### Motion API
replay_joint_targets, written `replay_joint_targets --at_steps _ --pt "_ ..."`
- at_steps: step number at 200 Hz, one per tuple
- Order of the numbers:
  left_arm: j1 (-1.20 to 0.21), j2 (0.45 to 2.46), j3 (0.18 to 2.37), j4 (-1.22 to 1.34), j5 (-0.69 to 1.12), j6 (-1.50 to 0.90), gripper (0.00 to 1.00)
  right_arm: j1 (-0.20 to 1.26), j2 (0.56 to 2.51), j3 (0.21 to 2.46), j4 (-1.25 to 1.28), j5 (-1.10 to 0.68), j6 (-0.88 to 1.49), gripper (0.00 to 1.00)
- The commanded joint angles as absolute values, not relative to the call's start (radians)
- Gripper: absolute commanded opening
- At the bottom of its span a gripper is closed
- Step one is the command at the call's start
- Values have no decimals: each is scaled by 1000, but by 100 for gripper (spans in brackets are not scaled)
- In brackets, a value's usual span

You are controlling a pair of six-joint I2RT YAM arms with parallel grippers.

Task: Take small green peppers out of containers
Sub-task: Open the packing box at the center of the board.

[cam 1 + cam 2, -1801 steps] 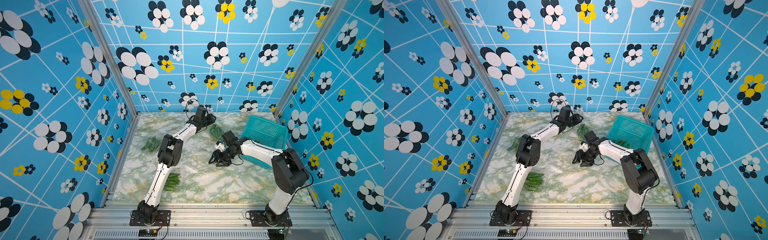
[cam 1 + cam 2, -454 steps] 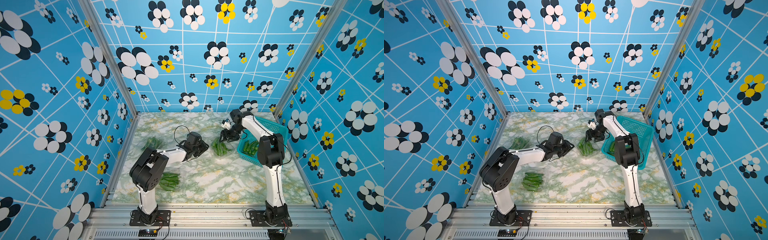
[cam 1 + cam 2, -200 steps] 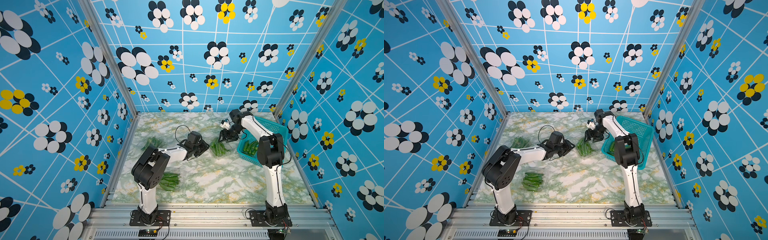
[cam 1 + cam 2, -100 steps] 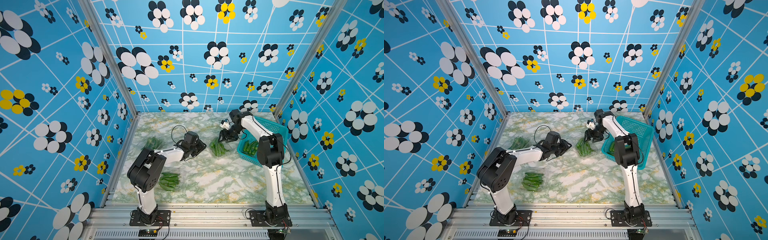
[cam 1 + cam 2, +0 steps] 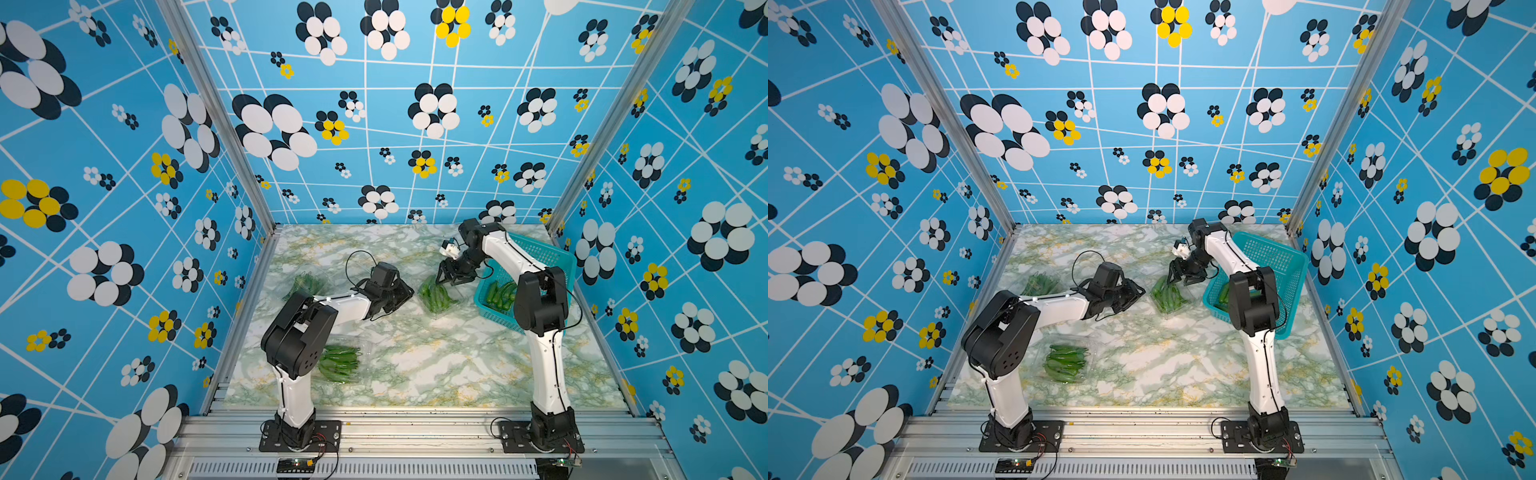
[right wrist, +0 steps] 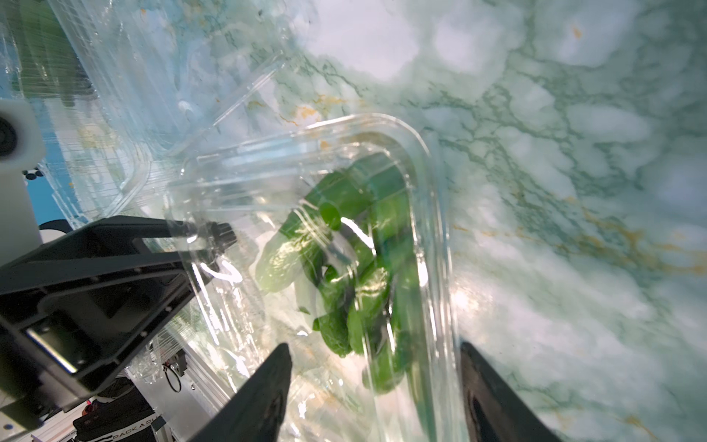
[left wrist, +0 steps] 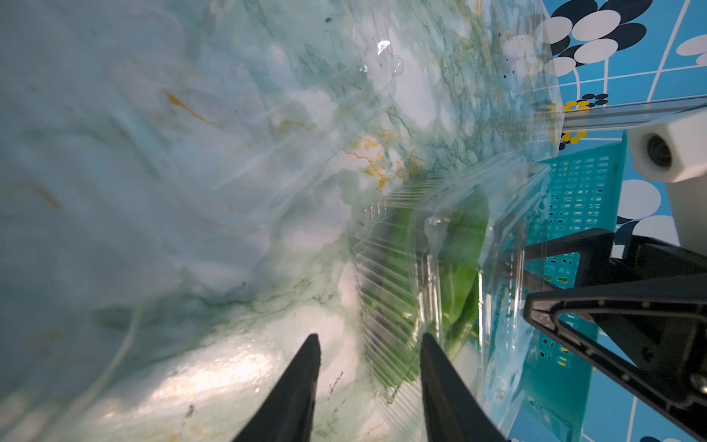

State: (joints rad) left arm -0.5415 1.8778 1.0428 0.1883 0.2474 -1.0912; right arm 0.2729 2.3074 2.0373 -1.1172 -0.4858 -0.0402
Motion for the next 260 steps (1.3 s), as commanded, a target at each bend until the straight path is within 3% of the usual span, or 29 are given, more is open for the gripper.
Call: replay_joint_targets --at_steps 1,121,212,236,260 --pt "-543 1903 1067 201 261 -1081 45 281 2324 2053 -1124 -514 -40 70" --pt "-542 1937 1039 350 306 -1149 45 285 2362 2057 -1134 -547 -48 69" --pt "-547 2036 1140 305 342 -1111 44 291 2387 2095 -1158 -588 -61 69" --pt "-547 2006 1130 272 320 -1102 27 289 2378 2113 -1146 -564 -57 69" --pt "-547 1953 1131 192 290 -1076 20 283 2332 2126 -1076 -523 -36 72"
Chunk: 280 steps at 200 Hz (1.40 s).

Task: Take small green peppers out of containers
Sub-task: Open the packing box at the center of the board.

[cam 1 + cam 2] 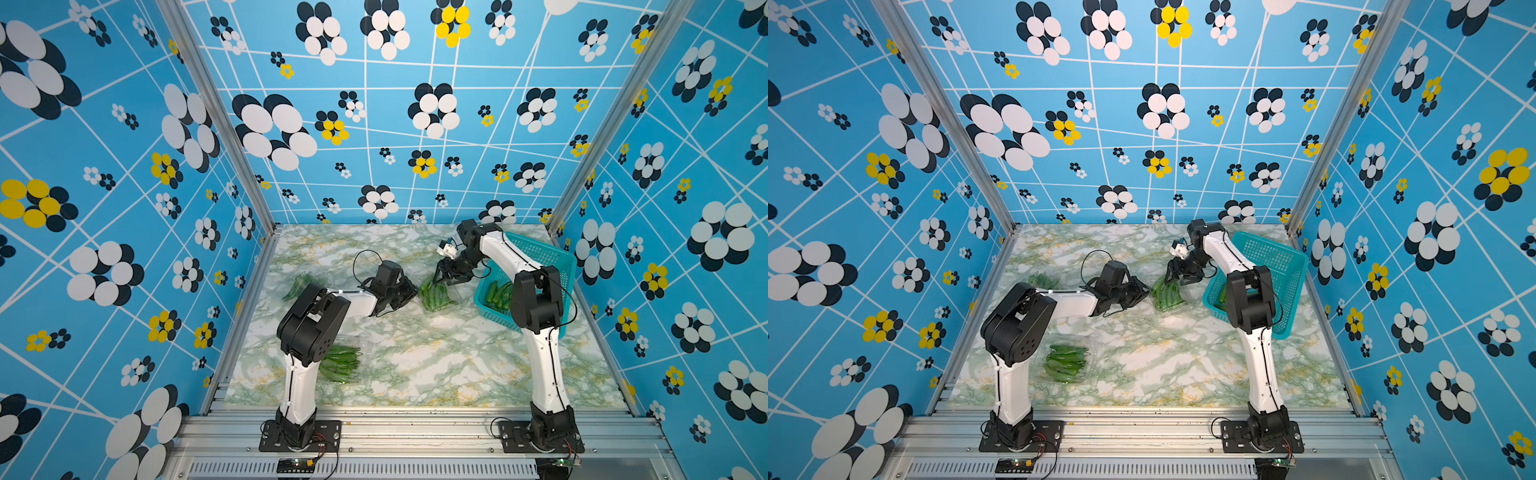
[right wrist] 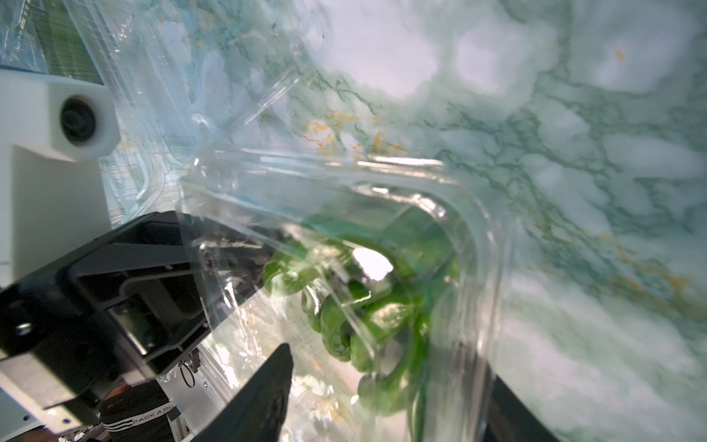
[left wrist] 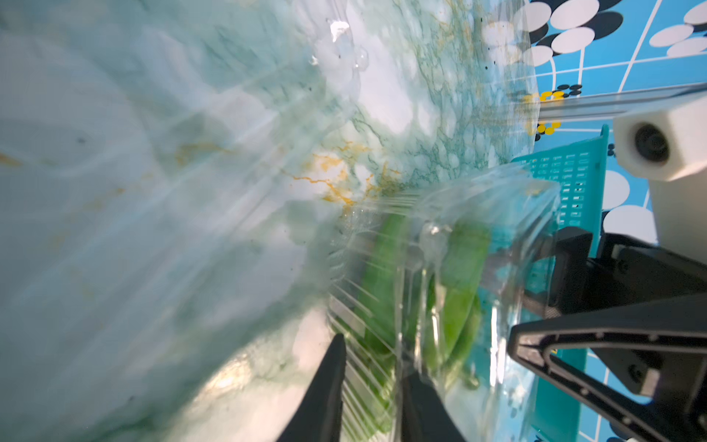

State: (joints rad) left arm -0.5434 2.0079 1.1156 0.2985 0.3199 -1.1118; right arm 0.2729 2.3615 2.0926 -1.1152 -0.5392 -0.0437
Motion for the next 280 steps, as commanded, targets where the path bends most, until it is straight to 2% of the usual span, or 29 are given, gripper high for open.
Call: replay_joint_targets --at_steps 1,46,69,114,148,203,280 --pt "-546 1951 1131 186 289 -1075 20 282 2329 2127 -1073 -522 -35 72" --pt "-548 1870 1121 86 245 -1078 15 276 2223 2179 -924 -369 6 78" --pt "-550 1855 1133 34 222 -1080 14 290 2183 2172 -912 -304 0 75" --pt "-552 1870 1155 -20 201 -1071 14 390 2015 1952 -890 -244 -35 68" --pt "-558 1898 1161 -14 200 -1078 14 483 1973 1848 -905 -156 -35 67" --pt "-564 1916 1157 10 201 -1083 14 576 1964 1688 -838 -146 14 66" --pt "-564 1925 1136 54 218 -1090 14 606 1946 1545 -769 -148 55 67"
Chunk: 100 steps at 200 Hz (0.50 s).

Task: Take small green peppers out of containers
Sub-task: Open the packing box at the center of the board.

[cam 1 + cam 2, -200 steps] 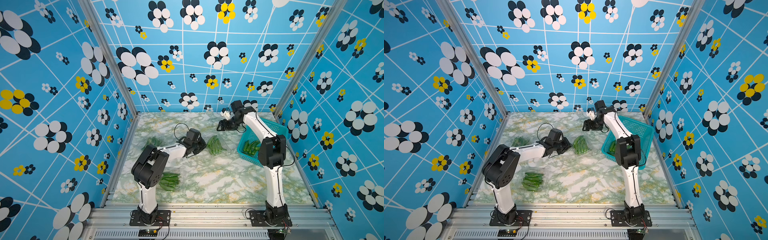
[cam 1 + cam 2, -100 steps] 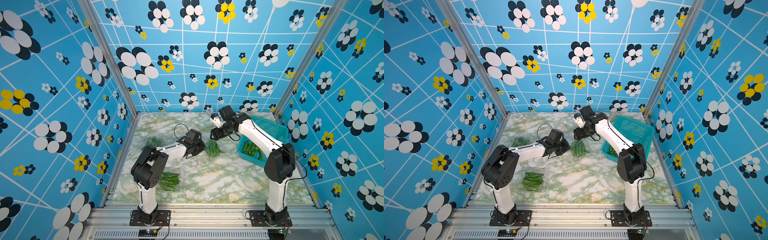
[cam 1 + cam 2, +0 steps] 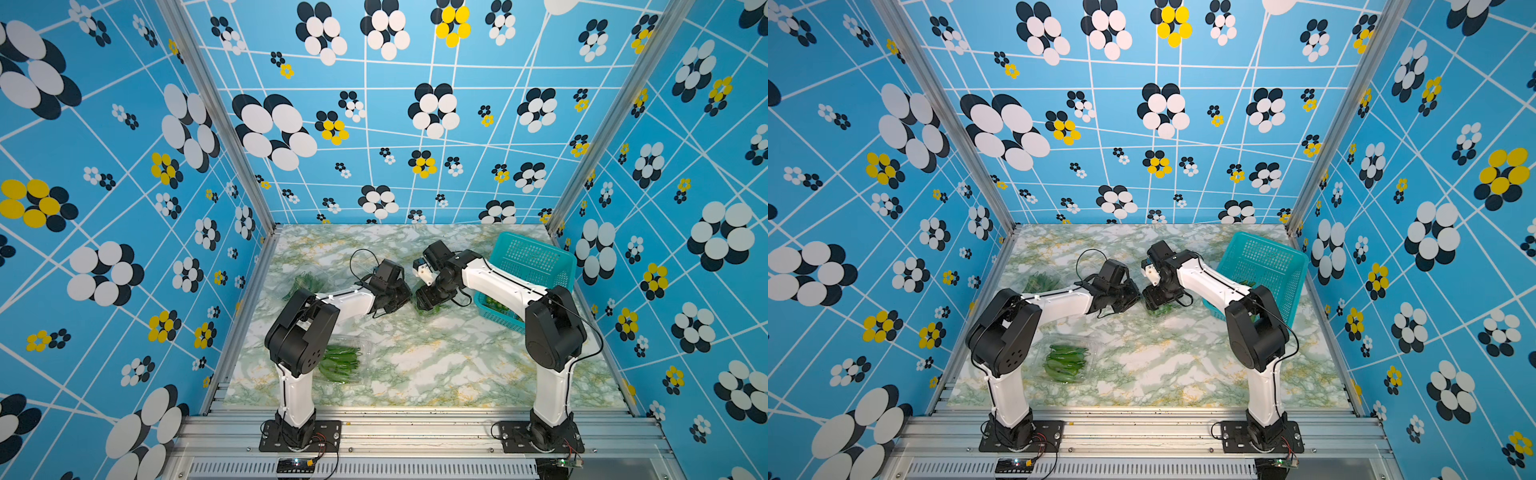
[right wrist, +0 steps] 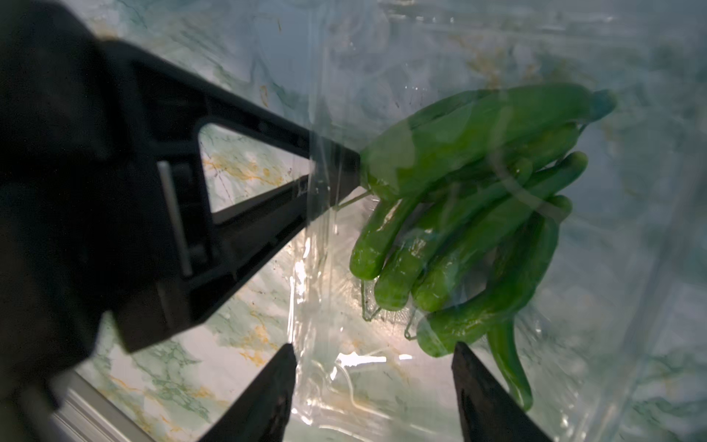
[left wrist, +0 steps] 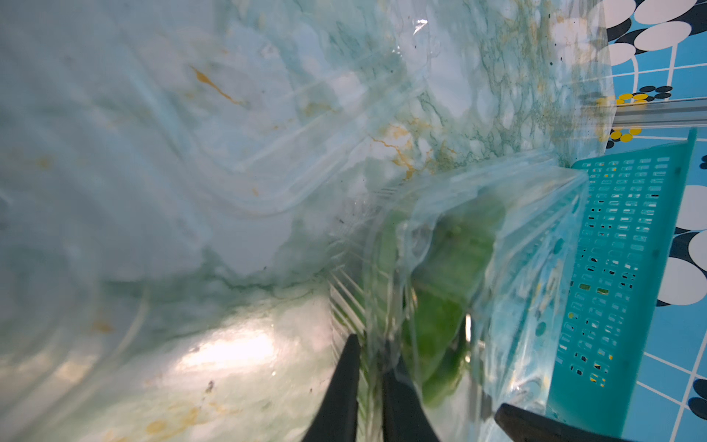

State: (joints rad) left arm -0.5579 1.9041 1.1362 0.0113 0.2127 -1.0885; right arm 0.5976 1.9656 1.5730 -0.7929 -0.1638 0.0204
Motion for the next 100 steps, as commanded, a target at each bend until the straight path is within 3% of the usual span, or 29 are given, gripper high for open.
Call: replay_joint_targets --at_steps 1,100 --pt "-564 1925 1135 55 218 -1090 14 606 1946 1546 -768 -148 55 67" --pt "-563 1920 1107 107 239 -1106 14 640 1991 1531 -725 -88 95 69"
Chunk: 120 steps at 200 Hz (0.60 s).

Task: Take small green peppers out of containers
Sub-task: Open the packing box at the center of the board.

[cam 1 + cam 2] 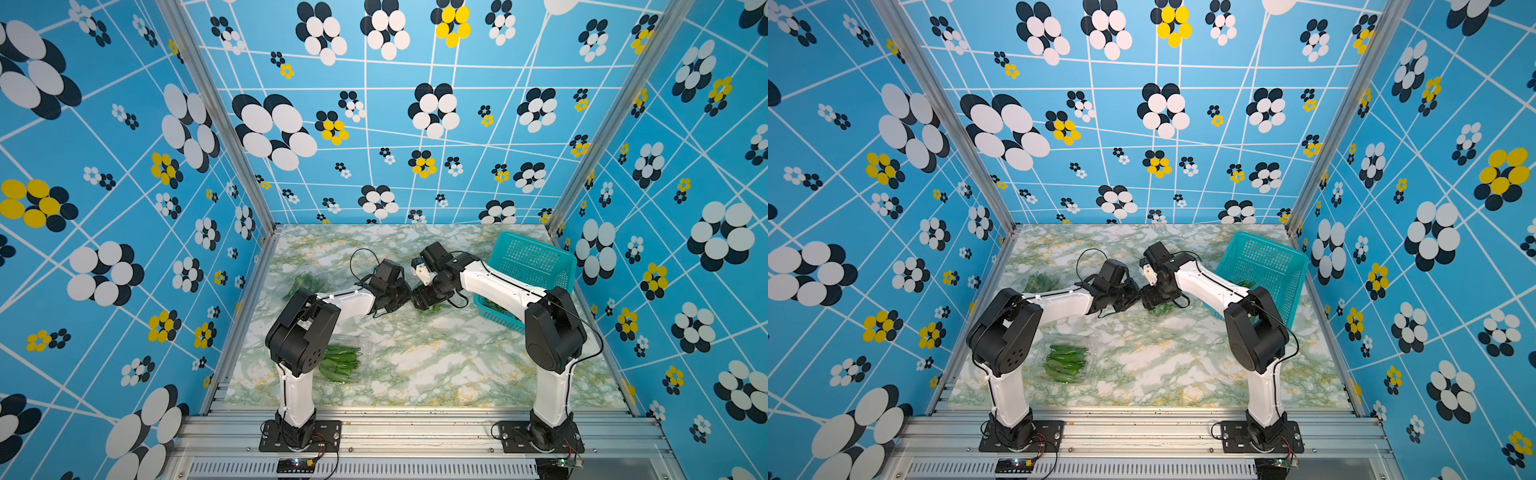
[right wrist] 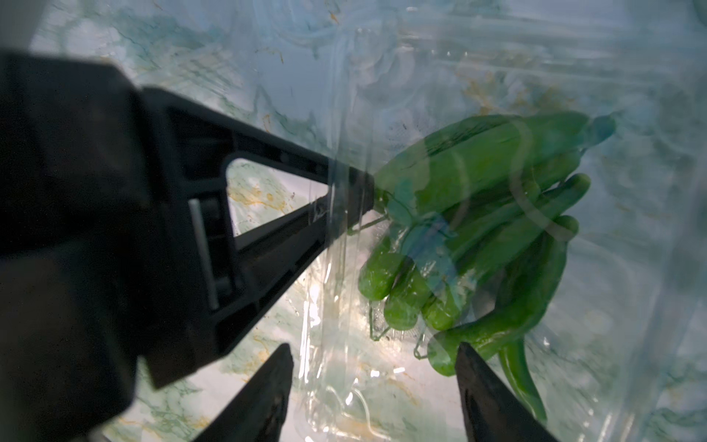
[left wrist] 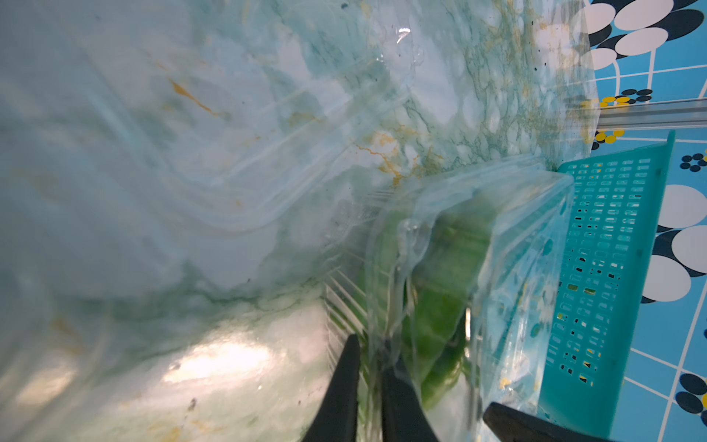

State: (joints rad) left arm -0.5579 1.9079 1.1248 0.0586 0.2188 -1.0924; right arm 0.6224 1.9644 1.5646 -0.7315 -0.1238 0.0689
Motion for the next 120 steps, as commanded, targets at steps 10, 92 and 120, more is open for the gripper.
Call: replay_joint_targets --at_steps 10,92,120 --pt "-563 1918 1106 111 240 -1108 14 645 1992 1526 -719 -76 101 69" --pt "-558 1922 1082 150 257 -1120 14 661 2011 1472 -654 43 137 66" --pt "-556 1921 1074 161 260 -1121 14 664 2011 1454 -624 68 151 61"
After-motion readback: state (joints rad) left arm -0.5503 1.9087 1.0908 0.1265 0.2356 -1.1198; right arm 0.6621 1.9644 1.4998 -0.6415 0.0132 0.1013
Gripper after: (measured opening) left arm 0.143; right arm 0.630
